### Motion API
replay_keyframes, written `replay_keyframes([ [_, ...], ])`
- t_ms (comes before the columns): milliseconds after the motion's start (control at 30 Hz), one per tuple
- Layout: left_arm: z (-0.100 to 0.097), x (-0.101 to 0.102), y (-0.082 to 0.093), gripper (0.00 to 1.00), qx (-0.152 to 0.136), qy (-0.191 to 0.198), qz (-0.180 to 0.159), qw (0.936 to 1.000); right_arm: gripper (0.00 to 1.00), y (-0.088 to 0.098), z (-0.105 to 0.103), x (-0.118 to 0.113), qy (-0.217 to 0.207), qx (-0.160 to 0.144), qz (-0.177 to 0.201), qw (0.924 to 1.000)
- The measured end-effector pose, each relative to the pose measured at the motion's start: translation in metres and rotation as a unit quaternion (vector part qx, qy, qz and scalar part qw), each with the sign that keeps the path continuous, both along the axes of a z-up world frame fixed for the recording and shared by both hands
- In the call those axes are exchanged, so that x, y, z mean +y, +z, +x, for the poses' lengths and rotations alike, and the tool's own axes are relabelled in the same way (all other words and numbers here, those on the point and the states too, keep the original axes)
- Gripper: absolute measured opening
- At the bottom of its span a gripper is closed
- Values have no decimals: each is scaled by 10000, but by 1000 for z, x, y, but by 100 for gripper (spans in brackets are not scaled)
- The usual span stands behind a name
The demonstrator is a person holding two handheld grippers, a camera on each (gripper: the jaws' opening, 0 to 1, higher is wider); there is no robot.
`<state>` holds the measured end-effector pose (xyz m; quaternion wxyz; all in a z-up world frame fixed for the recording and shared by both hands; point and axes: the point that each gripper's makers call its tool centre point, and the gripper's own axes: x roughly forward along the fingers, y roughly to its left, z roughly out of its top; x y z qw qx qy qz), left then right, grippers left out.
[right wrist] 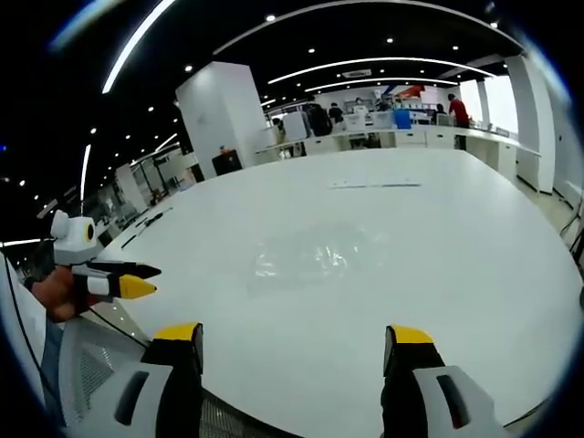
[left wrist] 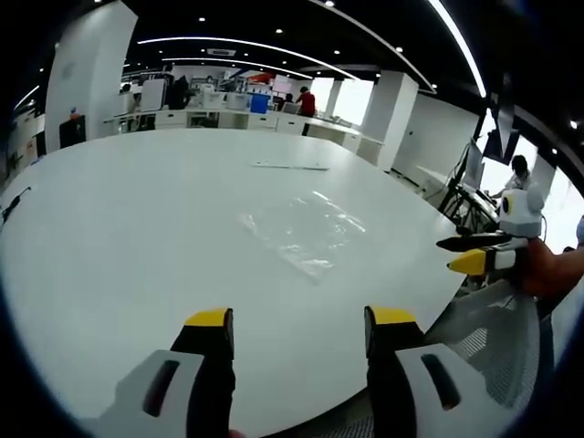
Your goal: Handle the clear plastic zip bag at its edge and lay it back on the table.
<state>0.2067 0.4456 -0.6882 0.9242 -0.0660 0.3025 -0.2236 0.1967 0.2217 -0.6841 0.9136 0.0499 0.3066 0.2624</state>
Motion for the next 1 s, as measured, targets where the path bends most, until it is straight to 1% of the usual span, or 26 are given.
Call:
replay_keyframes([
  [233,-1,-2,0,59,9,-41,4,10000,81,0,-1,0,6,15,0,10000],
  [300,-2,-2,-1,58,25,-61,9,10000,81,0,-1,0,8,21,-1,10000],
  [367,-3,-4,-1,53,37,-94,8,9999,81,0,-1,1,19,26,-5,10000],
  [500,-4,-6,-1,52,67,-138,-5,9999,81,0,-2,1,29,28,-11,10000],
  [567,-4,-5,-2,53,78,-139,21,9999,81,0,-2,1,21,29,-11,10000],
  [667,-5,-7,-4,51,120,-172,74,9998,81,0,-2,1,11,18,-7,10000],
  [700,-3,-8,-4,52,61,-225,162,9996,80,0,-1,0,6,16,-6,10000],
  [767,1,-11,-2,57,-113,-308,222,9992,80,0,-1,0,-11,20,3,10000],
  [800,4,-13,2,60,-268,-338,212,9988,80,0,0,-1,-17,18,5,10000],
  [833,9,-15,8,65,-535,-356,219,9977,80,-1,0,-1,-20,20,13,10000],
  [867,10,-15,9,67,-581,-361,216,9974,80,0,0,-1,-18,19,14,10000],
  [900,8,-15,6,68,-464,-343,178,9982,80,0,0,-1,-17,15,8,10000],
  [967,7,-12,1,67,-323,-325,153,9988,80,0,0,-1,-22,24,19,10000],
  [1000,8,-8,1,67,-320,-231,153,9991,80,0,0,-1,-22,10,25,10000],
])
